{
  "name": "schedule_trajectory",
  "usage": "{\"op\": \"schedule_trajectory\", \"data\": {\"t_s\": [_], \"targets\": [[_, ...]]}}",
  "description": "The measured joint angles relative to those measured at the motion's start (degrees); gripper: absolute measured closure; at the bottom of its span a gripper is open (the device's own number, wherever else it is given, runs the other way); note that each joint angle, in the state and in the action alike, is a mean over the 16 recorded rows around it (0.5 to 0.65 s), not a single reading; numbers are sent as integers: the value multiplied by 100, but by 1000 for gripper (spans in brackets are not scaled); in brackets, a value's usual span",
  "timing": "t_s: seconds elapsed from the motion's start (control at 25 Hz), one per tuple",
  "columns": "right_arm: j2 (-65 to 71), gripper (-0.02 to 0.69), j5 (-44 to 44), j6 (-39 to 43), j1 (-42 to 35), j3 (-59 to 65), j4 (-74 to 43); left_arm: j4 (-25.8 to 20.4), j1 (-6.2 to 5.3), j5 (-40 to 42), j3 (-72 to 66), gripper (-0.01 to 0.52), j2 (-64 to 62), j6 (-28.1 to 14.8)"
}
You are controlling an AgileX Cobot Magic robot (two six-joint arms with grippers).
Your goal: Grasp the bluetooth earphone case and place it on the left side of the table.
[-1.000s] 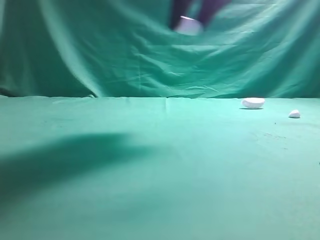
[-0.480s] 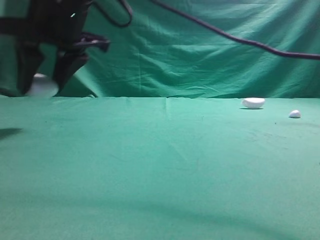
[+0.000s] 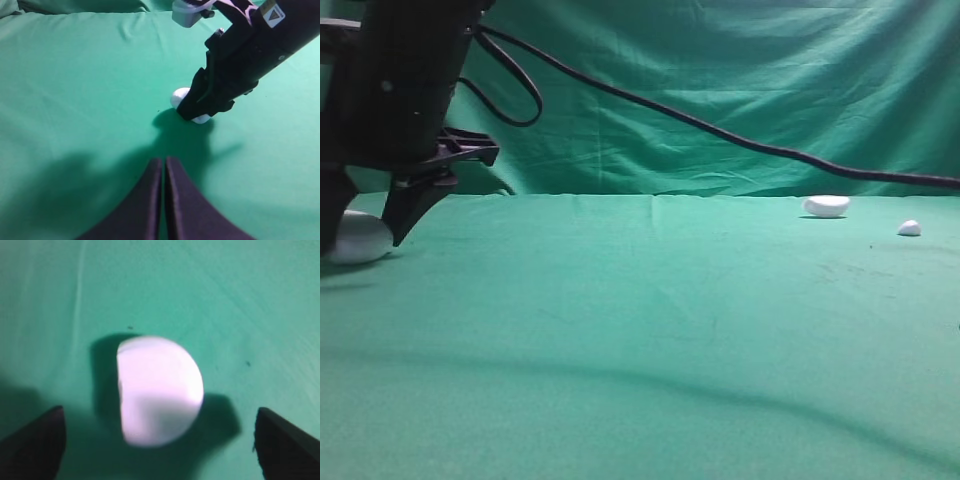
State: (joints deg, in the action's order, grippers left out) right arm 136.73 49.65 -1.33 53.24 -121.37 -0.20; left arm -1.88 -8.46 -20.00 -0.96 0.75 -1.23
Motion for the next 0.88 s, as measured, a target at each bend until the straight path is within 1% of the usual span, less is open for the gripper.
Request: {"op": "schedule_trajectory", "data": {"t_s": [0.08, 0.16, 0.44, 0.56, 0.68, 0.88], "targets": [[-111, 185, 380, 106, 0, -154, -44, 0, 0, 0, 0, 514, 0, 0], [-237, 239, 767, 221, -2, -315, -122, 0, 0, 0, 0, 514, 0, 0], [-817, 515, 1898, 468, -57, -793, -444, 0, 0, 0, 0, 514, 0, 0], [-1164, 607, 2125, 534, -117, -820, -583, 0, 0, 0, 0, 514, 0, 0], [-1596, 653, 2196, 611, -196, -655, -691, 0, 0, 0, 0, 514, 0, 0], [-2553, 665, 2231, 720, -344, -23, -730, 0, 0, 0, 0, 514, 0, 0]]}}
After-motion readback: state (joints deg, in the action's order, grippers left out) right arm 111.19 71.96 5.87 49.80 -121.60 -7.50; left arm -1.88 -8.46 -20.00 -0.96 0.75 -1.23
